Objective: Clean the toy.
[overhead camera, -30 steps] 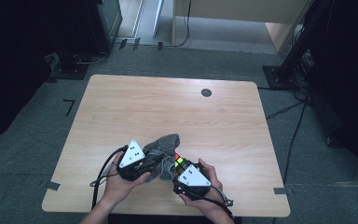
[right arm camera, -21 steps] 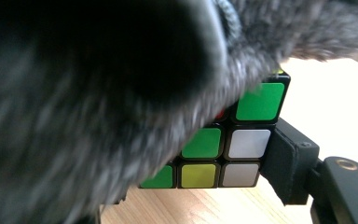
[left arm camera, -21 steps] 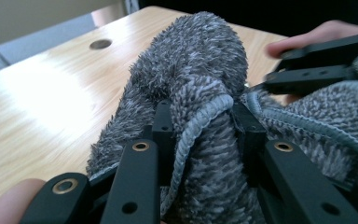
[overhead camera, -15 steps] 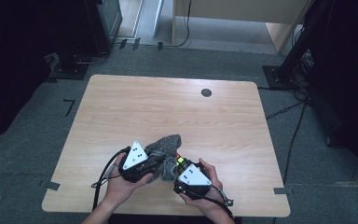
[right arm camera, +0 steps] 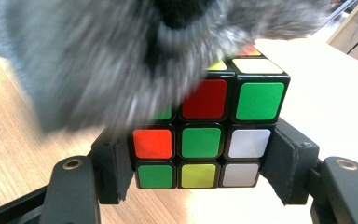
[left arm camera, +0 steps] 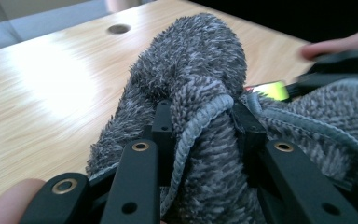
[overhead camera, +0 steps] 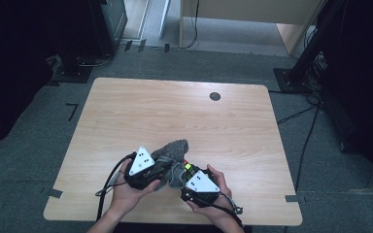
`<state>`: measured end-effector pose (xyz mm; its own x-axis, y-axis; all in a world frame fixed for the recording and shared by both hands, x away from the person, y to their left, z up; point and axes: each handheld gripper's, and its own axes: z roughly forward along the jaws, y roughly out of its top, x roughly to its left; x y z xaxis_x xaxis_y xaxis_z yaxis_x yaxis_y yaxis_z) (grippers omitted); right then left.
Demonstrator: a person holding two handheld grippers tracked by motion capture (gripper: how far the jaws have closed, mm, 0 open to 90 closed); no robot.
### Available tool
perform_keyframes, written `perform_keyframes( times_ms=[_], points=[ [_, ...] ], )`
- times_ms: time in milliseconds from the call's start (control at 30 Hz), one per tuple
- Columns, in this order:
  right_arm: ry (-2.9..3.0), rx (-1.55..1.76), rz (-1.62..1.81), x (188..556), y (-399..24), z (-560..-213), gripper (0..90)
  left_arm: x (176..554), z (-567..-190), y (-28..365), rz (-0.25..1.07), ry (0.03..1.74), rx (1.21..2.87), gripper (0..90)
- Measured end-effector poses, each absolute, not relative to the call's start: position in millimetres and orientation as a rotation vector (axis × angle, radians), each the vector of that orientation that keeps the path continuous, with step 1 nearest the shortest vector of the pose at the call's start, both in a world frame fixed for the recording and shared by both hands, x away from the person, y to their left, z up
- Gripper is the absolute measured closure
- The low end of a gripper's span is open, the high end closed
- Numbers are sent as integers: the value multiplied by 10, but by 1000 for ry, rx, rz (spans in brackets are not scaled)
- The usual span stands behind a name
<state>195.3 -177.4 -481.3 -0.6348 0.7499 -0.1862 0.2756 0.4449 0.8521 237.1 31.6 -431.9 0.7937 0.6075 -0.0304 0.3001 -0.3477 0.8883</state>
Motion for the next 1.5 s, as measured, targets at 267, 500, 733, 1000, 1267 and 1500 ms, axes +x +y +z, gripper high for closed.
perform_keyframes(
  times_ms=[267,500,733,1000,1267,1500],
  points=[
    [2150,846,1104,1942,-1757,-4821,346,2329,-4310,229,397,654,1995,683],
    [2108,860,1171,1936,-1879,-4737,345,2721,-4432,745,21,780,1745,706],
    [2056,829,1364,1900,-1993,-4642,346,2782,-4518,807,-158,671,1655,725],
    [2019,768,1414,1830,-2007,-4593,346,2785,-4613,720,-198,630,1753,725],
    [2017,792,1423,1853,-2036,-4589,346,2791,-4617,717,-112,698,1788,717],
    [2047,800,1430,1874,-2013,-4619,346,2790,-4634,746,-173,676,1710,717]
  ],
)
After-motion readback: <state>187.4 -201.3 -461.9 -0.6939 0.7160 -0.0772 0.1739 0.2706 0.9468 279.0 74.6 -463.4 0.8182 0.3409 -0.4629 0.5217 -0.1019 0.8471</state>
